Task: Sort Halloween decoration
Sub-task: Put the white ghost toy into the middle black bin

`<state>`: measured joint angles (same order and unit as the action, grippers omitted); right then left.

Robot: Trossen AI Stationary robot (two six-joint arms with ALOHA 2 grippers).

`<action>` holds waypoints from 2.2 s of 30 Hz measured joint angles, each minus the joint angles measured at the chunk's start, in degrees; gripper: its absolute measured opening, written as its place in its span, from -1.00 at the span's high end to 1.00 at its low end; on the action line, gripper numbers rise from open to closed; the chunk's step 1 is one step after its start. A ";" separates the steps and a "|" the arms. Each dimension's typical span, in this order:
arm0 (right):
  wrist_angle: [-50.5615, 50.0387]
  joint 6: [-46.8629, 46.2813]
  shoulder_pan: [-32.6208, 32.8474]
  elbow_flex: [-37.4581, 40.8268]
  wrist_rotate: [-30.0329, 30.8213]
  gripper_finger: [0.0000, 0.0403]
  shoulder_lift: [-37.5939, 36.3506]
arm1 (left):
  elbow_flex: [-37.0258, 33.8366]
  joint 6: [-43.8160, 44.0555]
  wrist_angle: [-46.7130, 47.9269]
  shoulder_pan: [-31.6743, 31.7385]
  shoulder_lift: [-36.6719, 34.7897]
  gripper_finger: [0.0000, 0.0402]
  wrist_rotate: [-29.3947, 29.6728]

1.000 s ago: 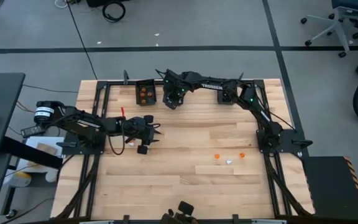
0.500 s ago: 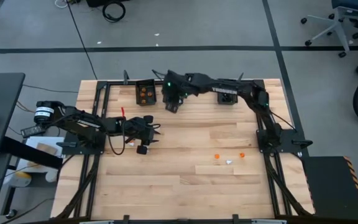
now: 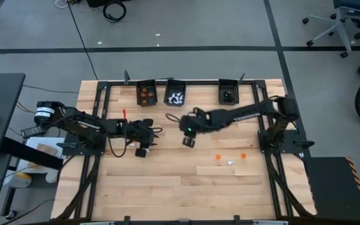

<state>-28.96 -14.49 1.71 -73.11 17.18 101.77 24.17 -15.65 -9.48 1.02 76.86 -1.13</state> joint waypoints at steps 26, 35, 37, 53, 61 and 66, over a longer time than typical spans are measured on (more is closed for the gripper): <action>47.87 0.42 8.69 32.05 15.86 0.29 -4.50 | 10.70 2.70 30.21 -8.02 0.00 0.28 4.70; 51.05 4.12 7.11 32.05 15.24 0.29 -4.50 | 10.70 3.96 31.03 -7.64 2.32 0.28 1.67; 51.14 4.17 6.70 32.05 13.90 0.29 -4.50 | 10.59 3.84 31.07 -7.64 4.10 0.28 1.45; 51.43 4.16 6.11 32.05 11.20 0.29 -4.47 | 10.26 2.55 28.47 -7.66 7.85 0.35 2.11; 51.40 4.15 6.11 32.05 11.20 0.29 -4.47 | 10.22 3.03 28.08 -7.63 7.98 0.60 2.61; 51.39 4.16 6.11 32.05 11.20 0.29 -4.45 | 10.20 3.05 28.05 -7.61 8.02 0.72 2.82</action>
<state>22.44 -10.33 7.81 -41.06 28.38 97.32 34.37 -12.60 18.58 -6.59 84.88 1.69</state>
